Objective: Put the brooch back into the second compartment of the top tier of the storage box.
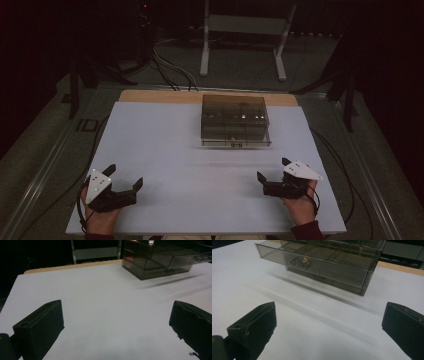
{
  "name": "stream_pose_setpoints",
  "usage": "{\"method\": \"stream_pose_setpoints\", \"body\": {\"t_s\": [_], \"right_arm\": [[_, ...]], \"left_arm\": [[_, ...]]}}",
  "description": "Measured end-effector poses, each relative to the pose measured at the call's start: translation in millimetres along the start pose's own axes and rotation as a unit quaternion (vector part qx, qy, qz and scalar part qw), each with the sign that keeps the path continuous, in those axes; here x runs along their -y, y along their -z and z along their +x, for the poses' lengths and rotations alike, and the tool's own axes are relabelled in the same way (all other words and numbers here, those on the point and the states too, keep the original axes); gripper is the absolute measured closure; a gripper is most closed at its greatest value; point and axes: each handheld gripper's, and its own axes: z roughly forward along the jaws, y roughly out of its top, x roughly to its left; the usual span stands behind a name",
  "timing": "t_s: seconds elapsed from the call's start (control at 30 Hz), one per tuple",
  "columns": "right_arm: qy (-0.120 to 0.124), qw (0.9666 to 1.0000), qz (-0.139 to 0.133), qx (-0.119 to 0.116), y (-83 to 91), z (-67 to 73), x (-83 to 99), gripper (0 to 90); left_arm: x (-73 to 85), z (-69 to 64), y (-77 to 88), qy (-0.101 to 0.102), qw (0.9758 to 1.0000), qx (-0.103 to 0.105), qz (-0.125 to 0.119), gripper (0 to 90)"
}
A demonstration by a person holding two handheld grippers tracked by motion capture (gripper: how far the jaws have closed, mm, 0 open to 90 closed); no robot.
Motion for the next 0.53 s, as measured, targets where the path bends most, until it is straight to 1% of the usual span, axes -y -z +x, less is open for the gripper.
{"method": "stream_pose_setpoints", "body": {"t_s": [0.13, 0.27, 0.33, 0.43, 0.53], "right_arm": [[-0.001, 0.9999, -0.011, 0.005, 5.0, -1.2, 7.4, 0.2], [-0.013, 0.9996, -0.024, 0.008, 10.9, -5.1, 14.9, 0.2], [-0.017, 0.9994, -0.027, 0.012, 12.6, -6.6, 17.9, 0.2], [-0.02, 0.9991, -0.035, 0.011, 14.0, -7.4, 20.0, 0.2], [-0.017, 0.999, -0.039, 0.012, 14.5, -6.6, 20.7, 0.2]], "left_arm": [[-1.1, 0.6, -0.1, 0.004, 1.0, 0.002, -0.005, 0.5], [-1.2, 0.4, -0.9, 0.003, 1.0, 0.003, -0.005, 0.5], [-1.0, 0.4, -1.7, 0.003, 1.0, 0.004, -0.003, 0.5], [-0.6, 0.1, -2.6, 0.003, 1.0, 0.004, -0.001, 0.5], [-0.4, -0.5, -3.6, 0.004, 1.0, 0.003, 0.003, 0.5]]}}
